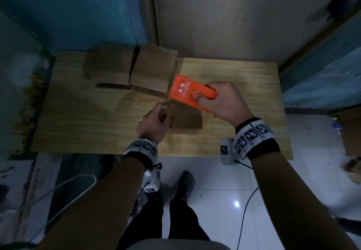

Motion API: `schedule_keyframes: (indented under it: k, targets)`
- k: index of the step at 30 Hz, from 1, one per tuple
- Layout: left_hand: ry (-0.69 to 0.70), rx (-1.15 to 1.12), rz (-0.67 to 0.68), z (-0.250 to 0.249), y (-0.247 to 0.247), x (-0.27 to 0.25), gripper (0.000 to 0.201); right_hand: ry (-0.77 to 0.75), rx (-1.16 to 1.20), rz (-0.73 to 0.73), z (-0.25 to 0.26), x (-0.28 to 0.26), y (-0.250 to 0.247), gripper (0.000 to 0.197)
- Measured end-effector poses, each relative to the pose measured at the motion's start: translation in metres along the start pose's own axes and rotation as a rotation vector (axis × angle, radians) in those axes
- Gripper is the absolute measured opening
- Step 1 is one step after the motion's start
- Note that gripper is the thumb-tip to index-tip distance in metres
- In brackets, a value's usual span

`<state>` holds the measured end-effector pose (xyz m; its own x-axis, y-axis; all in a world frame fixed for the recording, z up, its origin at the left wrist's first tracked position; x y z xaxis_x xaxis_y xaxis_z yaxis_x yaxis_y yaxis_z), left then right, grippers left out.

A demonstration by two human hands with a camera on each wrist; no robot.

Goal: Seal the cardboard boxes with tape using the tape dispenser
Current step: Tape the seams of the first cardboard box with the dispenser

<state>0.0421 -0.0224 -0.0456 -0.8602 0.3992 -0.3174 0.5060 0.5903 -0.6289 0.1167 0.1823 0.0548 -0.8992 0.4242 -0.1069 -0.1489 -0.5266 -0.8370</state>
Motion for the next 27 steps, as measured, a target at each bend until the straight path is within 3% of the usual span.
schedule_keyframes:
  k: [6, 10, 19, 25, 27]
  targets:
    - [-0.077, 0.047, -0.004, 0.006, 0.001, 0.002, 0.044, -0.083, 0.007, 0.173, 0.038, 0.008, 0.043, 0.044]
    - [-0.103, -0.049, -0.004, 0.013, 0.005, 0.005, 0.024, -0.059, 0.003, 0.208, 0.035, 0.008, 0.06, 0.046]
    - [-0.135, -0.414, 0.001, 0.022, 0.008, 0.011, 0.025, -0.06, -0.063, 0.229, 0.032, 0.02, 0.058, 0.054]
    - [-0.162, -0.617, 0.008, 0.034, 0.019, 0.007, 0.055, -0.1, -0.124, 0.257, 0.037, 0.027, 0.059, 0.057]
    - [-0.111, -0.662, 0.03, 0.026, 0.015, 0.003, 0.036, -0.092, -0.154, 0.272, 0.039, 0.031, 0.062, 0.059]
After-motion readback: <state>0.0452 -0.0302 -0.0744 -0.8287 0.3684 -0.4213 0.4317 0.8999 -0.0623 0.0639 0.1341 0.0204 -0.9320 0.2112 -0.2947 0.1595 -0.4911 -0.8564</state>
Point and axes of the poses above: each hand's wrist, its own x-axis towards the middle knuckle, its own y-axis out of the palm, z = x × y, the point moved 7 cm from there along x, towards the middle knuckle, and after that the axes turned 10 degrees about -x, right-handed, at the moved point
